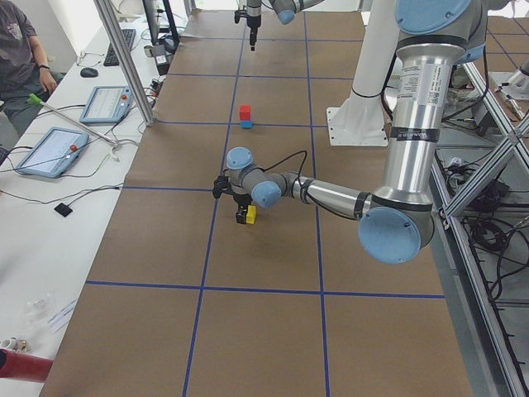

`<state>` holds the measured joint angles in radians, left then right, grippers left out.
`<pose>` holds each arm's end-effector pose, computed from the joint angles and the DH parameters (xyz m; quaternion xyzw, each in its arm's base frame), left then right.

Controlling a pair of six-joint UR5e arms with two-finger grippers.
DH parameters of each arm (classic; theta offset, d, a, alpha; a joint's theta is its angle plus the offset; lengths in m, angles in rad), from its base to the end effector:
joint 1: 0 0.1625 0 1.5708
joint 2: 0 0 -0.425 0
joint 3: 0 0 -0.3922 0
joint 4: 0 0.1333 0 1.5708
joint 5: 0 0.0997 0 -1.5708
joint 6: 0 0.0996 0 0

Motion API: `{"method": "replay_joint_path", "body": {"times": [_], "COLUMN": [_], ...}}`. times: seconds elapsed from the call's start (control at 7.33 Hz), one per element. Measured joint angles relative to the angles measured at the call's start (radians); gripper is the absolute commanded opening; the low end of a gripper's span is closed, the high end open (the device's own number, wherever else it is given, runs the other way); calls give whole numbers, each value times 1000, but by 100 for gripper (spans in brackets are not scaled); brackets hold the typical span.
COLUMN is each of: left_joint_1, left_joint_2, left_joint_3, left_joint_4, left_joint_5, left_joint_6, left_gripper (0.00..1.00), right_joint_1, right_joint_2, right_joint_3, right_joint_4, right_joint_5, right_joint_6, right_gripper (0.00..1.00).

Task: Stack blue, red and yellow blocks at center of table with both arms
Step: 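Lower the left gripper onto the yellow cube and close it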

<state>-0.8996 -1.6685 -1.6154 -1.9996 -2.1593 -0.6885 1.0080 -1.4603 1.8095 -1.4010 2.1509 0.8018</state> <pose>0.2862 -0.4858 0.5457 0.0347 0.3859 0.0738 0.9189 -0.2233 -0.5015 0.4736 0.0165 -0.3696 0.0375 0.9283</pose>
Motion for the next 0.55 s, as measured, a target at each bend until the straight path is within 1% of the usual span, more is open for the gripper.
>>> {"method": "replay_joint_path", "body": {"times": [0.27,0.41,0.55], "left_joint_1": [-1,-4,-5], "left_joint_2": [-6,-34,-95], "left_joint_3": [-37,-83,-133], "left_joint_4": [31,92,177], "left_joint_5": [-69,-98,-100], "left_joint_6": [0,-3,-29], "left_gripper": [0,0,0], "right_joint_1": [1,1,1], "right_joint_2": [0,0,0], "right_joint_3": [8,8,7], "right_joint_4": [0,0,-1], "right_joint_5": [1,1,1], "right_joint_6": [0,0,0], "right_gripper": [100,100,100]}}
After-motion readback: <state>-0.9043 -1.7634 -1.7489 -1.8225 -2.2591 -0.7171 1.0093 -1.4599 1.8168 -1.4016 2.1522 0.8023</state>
